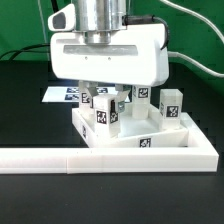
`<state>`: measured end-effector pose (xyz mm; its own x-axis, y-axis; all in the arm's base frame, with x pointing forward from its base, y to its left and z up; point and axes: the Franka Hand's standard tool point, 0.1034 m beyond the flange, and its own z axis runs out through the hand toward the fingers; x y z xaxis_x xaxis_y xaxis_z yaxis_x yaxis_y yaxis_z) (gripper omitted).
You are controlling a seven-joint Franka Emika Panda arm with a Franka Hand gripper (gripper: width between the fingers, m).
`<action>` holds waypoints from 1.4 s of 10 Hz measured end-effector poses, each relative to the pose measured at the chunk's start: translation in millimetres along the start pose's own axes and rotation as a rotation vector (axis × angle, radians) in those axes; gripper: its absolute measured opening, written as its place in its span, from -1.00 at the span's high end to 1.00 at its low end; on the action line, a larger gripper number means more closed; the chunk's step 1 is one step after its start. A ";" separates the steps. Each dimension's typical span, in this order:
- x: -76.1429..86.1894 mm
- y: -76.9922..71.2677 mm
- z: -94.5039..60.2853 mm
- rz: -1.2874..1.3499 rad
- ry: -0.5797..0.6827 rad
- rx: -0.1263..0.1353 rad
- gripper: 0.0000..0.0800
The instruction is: Assemble square table
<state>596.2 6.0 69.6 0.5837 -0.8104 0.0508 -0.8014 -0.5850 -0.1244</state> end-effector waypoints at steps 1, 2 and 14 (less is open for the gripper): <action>-1.1 -1.7 0.2 0.129 -0.001 -0.008 0.27; 0.0 -3.4 0.4 0.223 0.001 -0.014 0.27; 0.7 -3.3 -0.1 -0.451 -0.008 -0.006 -0.62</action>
Offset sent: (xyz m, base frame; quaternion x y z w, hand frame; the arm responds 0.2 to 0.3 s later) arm 0.0044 -0.0003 0.0041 0.0068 -0.0220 0.1111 0.9935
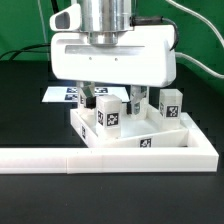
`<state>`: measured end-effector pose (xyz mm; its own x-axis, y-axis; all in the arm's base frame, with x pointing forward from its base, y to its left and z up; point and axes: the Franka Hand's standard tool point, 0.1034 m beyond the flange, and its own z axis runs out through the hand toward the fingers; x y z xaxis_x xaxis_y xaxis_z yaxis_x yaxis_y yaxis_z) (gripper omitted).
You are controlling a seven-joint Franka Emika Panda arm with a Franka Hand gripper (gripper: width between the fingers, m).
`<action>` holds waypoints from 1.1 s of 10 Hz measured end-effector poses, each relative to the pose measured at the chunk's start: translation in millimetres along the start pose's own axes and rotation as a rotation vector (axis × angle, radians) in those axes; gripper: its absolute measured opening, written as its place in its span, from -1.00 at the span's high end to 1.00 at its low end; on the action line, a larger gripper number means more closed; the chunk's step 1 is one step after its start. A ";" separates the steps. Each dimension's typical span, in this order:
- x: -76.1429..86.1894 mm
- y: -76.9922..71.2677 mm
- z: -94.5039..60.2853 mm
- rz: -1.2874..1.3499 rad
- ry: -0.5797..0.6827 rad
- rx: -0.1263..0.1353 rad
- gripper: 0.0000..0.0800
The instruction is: Assemble square table
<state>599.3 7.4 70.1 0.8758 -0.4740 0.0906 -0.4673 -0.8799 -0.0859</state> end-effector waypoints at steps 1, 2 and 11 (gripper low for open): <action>0.7 1.2 0.0 -0.101 0.000 -0.001 -0.62; 1.3 2.8 -0.1 -0.206 -0.001 -0.001 -0.62; 8.5 -1.6 -5.1 -0.664 0.002 -0.029 -0.62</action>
Offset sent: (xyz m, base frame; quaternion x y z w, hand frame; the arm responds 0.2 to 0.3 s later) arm 0.0021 0.0090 0.0062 0.0199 -0.0242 -0.1512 0.9880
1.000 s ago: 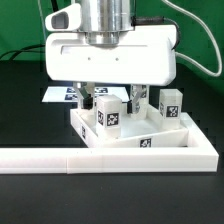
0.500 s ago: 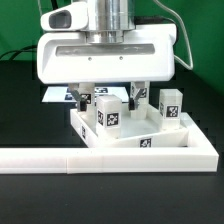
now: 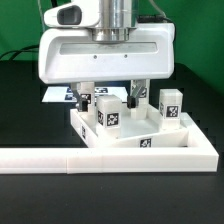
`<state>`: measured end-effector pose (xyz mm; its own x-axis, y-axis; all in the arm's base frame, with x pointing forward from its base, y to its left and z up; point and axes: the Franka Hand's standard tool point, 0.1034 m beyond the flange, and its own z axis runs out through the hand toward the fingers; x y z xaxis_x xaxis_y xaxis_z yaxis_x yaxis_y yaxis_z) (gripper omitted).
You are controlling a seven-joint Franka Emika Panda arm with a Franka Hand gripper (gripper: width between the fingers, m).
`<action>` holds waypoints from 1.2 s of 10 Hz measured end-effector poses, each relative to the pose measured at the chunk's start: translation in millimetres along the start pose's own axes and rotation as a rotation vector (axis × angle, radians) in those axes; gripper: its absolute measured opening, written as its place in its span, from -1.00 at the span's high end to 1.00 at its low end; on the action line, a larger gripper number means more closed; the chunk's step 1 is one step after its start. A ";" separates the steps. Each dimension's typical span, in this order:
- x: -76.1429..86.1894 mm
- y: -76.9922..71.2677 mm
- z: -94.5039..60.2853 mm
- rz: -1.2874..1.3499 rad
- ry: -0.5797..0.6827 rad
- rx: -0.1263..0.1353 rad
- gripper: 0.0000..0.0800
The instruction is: Assemble square table
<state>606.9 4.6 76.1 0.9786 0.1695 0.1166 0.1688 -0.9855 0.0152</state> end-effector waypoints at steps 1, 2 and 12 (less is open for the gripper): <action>-0.4 0.1 0.5 0.001 -0.001 0.000 -0.29; -0.7 0.1 0.8 0.003 -0.002 0.000 -0.29; -1.0 0.4 1.4 0.725 0.003 0.010 0.27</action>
Offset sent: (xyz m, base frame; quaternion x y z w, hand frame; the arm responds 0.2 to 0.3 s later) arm 0.0000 0.0000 0.0000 0.0000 0.0000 0.0000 1.0000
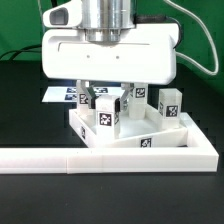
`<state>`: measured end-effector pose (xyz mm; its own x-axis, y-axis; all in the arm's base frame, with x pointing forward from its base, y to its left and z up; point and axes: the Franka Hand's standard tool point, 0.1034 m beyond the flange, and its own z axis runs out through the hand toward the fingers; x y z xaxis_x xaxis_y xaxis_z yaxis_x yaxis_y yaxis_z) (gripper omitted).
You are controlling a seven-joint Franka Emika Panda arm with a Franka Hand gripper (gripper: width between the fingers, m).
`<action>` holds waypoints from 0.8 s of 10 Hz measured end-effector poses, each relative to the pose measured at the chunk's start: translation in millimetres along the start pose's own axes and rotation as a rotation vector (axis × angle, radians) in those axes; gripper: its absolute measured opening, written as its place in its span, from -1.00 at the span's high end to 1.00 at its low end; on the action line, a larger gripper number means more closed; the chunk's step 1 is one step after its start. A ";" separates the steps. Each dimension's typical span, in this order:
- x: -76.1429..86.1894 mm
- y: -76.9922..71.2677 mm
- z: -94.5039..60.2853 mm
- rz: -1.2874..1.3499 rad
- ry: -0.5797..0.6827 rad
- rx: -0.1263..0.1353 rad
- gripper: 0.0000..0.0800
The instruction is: Assemble square table
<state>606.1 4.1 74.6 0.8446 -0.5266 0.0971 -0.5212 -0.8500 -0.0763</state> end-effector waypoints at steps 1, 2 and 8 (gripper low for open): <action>-0.2 -0.3 -0.1 0.106 0.000 0.001 0.27; -1.4 -1.2 0.0 0.204 -0.004 0.000 0.27; -5.0 -2.7 0.7 0.773 -0.048 -0.035 0.27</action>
Offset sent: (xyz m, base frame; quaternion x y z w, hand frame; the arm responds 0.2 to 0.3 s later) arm -0.0078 0.0016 -0.0021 -0.0340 -0.0105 0.2184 0.9752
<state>603.4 9.0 73.7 0.2431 -0.9699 -0.0146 -0.9676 -0.2414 -0.0736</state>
